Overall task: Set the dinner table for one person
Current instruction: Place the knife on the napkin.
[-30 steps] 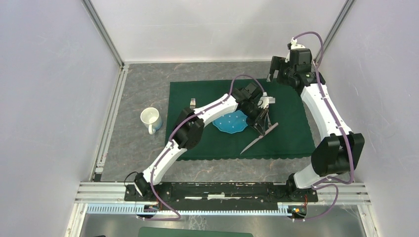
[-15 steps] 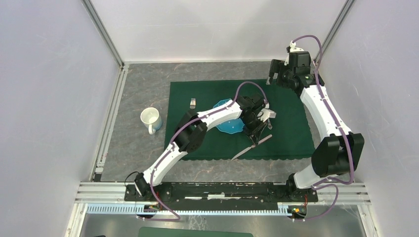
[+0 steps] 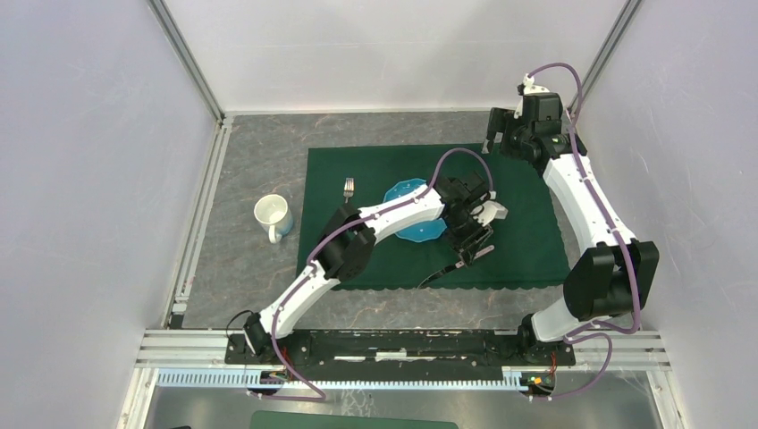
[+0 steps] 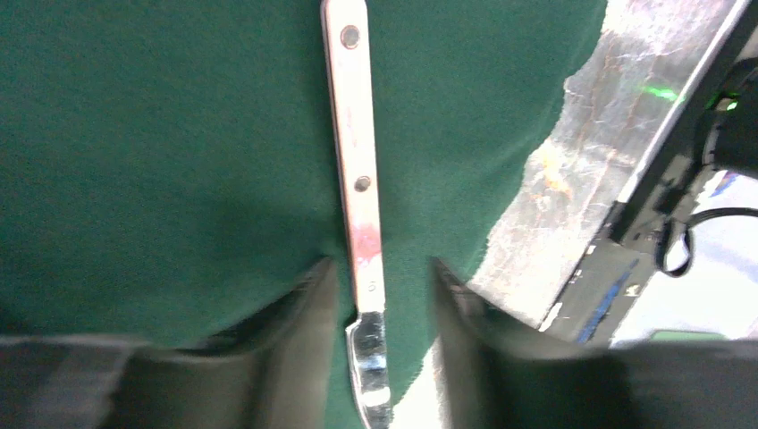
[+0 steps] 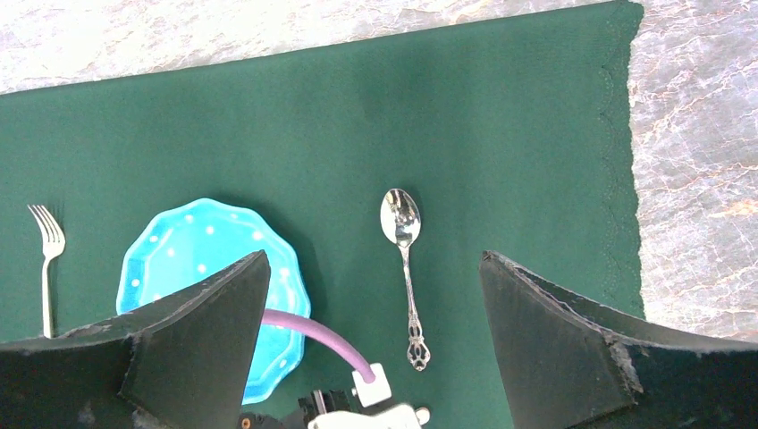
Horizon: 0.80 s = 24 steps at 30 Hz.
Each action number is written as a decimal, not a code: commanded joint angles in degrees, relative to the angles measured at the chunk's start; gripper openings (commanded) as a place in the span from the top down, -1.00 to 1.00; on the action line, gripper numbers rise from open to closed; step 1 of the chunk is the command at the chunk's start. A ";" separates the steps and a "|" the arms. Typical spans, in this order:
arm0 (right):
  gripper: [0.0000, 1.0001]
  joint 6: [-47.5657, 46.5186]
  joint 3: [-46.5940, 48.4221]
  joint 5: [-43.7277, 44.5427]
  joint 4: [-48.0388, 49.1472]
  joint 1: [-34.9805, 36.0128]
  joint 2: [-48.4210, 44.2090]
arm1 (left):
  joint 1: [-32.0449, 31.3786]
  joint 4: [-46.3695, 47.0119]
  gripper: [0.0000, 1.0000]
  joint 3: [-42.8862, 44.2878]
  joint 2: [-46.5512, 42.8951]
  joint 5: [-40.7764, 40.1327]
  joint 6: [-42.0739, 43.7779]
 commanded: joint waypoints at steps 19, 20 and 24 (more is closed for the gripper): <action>-0.89 -10.06 3.34 -10.01 -12.02 -0.26 4.67 | 10.56 24.84 -1.00 -22.78 -25.67 -5.36 -12.30; -0.89 -10.07 2.88 -10.35 -12.26 -0.20 4.43 | 11.78 25.76 -1.00 -24.22 -26.92 -6.04 -12.78; -0.88 -10.33 1.45 -13.24 -14.94 0.06 4.44 | 17.29 29.73 -1.00 -29.25 -33.84 -8.20 -15.40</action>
